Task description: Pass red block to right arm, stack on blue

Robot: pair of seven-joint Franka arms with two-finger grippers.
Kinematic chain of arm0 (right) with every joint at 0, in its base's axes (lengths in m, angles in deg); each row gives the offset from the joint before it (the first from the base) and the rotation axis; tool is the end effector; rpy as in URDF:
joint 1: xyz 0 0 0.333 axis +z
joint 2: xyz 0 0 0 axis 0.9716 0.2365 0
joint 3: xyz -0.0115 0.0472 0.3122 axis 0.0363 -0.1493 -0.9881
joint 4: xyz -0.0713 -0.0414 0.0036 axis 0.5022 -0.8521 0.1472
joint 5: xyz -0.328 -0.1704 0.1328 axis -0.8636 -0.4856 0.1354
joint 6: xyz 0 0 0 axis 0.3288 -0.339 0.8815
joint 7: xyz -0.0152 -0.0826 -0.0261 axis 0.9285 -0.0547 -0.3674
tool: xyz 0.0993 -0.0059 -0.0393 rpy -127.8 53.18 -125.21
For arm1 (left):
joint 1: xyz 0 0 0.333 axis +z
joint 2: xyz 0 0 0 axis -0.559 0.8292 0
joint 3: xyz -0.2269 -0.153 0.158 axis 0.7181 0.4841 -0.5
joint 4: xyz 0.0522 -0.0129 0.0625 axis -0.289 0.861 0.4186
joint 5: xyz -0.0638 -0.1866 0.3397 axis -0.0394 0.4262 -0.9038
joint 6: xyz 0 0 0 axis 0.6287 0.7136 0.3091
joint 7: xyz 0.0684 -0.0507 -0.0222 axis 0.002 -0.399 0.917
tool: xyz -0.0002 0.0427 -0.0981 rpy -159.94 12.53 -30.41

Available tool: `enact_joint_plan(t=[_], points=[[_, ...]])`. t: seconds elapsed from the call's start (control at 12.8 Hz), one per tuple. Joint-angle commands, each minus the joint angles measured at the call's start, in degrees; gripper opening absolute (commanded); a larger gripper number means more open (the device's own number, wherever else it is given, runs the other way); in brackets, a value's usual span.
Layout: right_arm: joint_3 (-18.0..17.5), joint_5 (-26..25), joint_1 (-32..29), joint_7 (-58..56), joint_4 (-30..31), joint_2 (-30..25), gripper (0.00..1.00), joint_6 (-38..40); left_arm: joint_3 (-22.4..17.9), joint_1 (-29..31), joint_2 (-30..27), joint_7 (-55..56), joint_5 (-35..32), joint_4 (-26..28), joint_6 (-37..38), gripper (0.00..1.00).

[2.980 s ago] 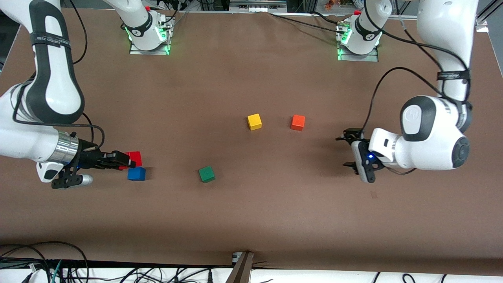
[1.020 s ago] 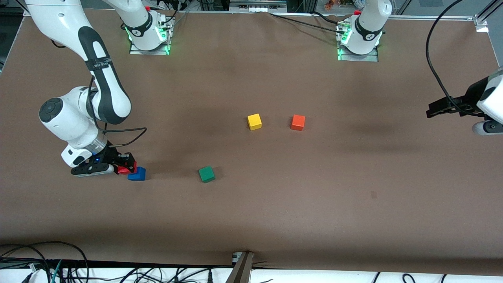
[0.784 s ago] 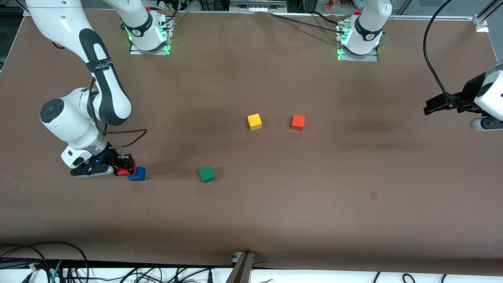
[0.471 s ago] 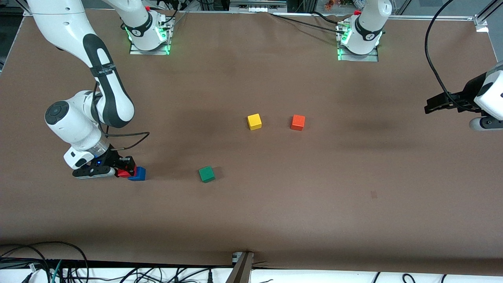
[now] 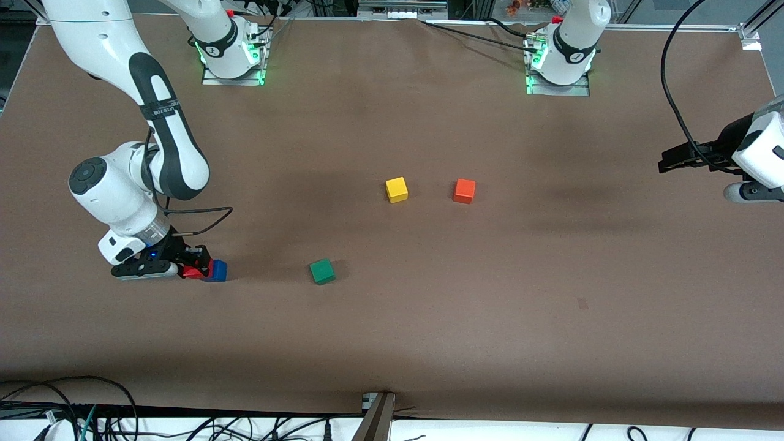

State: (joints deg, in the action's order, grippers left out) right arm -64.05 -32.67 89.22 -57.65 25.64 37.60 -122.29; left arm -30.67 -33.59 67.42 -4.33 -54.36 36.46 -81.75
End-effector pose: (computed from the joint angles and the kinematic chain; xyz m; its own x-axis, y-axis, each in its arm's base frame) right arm 0.6521 0.0341 0.2620 0.9436 0.0492 0.3275 0.0789 -0.9938 -0.0781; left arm 0.5793 0.0178 0.5646 0.9812 0.0694 -0.1800 0.0732 -0.9972 0.0150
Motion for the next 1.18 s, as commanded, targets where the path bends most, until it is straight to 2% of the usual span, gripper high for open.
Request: enact_joint_plan(t=[0.0, 1.1], points=[[-0.25, 0.80, 0.02, 1.04, -0.99, 0.50, 0.08, -0.27, -0.17, 0.40, 1.45, -1.26, -0.73, -3.03, 0.57, 1.00], [-0.69, 0.89, 0.55, 1.75, -0.99, 1.73, 0.09, -1.42, -0.17, 0.92, 1.90, -1.35, -0.65, -3.39, 0.74, 1.00]])
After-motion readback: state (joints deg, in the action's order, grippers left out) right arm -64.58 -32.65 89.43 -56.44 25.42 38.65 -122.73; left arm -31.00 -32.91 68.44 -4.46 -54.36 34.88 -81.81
